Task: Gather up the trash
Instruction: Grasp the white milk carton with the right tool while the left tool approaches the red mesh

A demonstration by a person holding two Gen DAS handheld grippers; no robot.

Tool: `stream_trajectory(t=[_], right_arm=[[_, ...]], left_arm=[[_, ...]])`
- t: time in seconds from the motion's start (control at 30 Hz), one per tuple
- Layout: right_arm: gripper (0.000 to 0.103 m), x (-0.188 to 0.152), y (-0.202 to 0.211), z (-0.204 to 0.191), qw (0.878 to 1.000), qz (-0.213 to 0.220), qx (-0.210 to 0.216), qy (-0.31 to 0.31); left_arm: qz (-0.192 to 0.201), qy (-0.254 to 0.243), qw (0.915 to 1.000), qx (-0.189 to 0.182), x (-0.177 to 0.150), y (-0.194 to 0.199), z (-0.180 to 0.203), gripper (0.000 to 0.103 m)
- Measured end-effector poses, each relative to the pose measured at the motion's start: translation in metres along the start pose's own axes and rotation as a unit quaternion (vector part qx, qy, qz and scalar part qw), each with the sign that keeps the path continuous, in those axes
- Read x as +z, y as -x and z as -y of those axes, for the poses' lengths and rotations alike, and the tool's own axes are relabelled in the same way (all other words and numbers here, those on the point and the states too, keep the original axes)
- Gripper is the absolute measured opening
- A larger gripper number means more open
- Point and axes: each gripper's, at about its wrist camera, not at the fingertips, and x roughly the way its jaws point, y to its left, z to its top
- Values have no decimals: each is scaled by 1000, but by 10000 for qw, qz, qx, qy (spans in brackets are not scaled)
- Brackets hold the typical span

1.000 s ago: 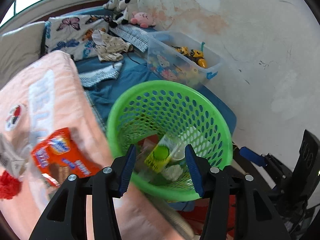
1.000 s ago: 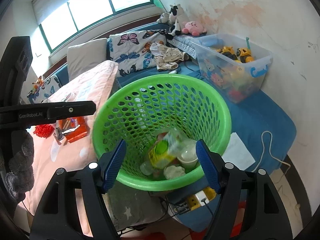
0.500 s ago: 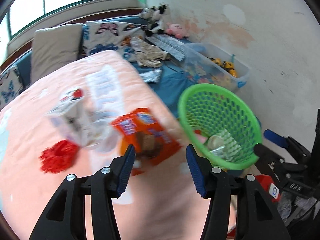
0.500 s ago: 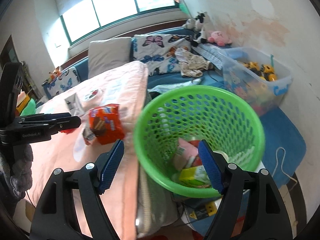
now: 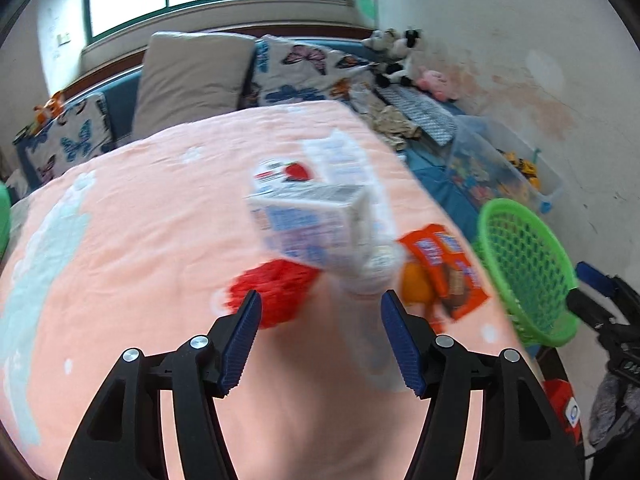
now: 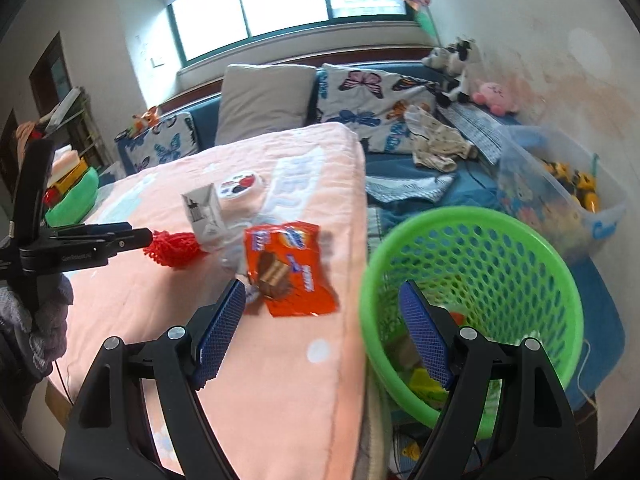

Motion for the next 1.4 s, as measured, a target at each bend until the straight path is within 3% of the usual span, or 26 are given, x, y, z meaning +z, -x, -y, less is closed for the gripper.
stream_trajectory(t=[0.23, 0.7, 1.27, 1.4], right_arm=[[79, 17, -18, -21, 9993, -74, 278, 220], [79, 68, -79, -86, 9912, -299, 915, 907], [76, 82, -168, -124, 9832, -786, 1021, 1292], [67, 81, -177, -126, 9825, -867, 1055, 1266]], left_arm=[[-282, 60, 9992, 261, -4, -27, -30, 62], [-392, 261, 9987, 176, -13, -40, -61, 62], [-465, 455, 9979, 63, -16, -49, -85, 62], [-486, 438, 9979, 24, -17, -52, -84, 62]])
